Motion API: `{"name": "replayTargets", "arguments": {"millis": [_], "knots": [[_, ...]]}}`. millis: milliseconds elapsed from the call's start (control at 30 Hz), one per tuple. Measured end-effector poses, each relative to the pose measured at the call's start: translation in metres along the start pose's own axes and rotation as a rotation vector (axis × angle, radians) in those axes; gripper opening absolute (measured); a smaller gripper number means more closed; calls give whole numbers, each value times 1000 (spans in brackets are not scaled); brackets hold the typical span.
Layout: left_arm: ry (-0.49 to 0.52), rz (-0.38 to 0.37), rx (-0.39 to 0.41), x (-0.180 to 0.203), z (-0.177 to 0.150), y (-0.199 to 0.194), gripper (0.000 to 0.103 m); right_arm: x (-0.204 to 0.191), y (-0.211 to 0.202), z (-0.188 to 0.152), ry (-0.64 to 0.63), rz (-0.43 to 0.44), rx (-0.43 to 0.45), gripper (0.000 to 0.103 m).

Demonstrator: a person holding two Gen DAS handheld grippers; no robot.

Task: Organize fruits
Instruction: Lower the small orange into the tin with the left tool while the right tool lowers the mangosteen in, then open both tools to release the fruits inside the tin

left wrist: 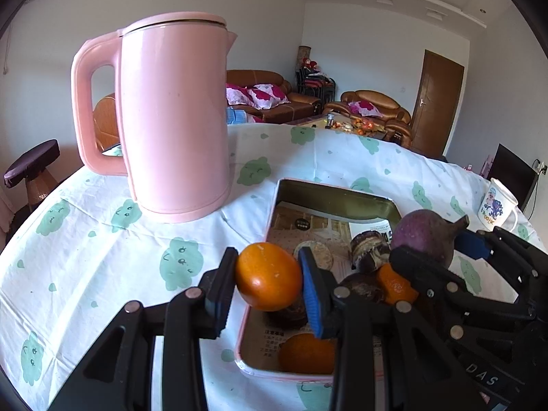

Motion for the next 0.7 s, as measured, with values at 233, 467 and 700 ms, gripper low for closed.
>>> {"name": "replayTargets", "arguments": {"millis": [233, 467, 700], "knots": [[0, 0, -7, -3, 0, 3, 37, -5, 6, -1, -6, 3, -16, 53], [13, 2, -5, -2, -1, 6, 37, -10, 13, -3, -19, 7, -39, 53], [28, 4, -3, 1, -2, 5, 37, -9, 14, -1, -26, 21, -56, 54]]}}
Point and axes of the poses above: each gripper's, at about its wrist camera, not at the fingertips, and y roughly the way its jaws point, x to its right, z to its top, the point moved 1 cm from there along y, roughly the way its jaws point, and after that the axes turned 14 degrees about -x, right-handed, at the moved point
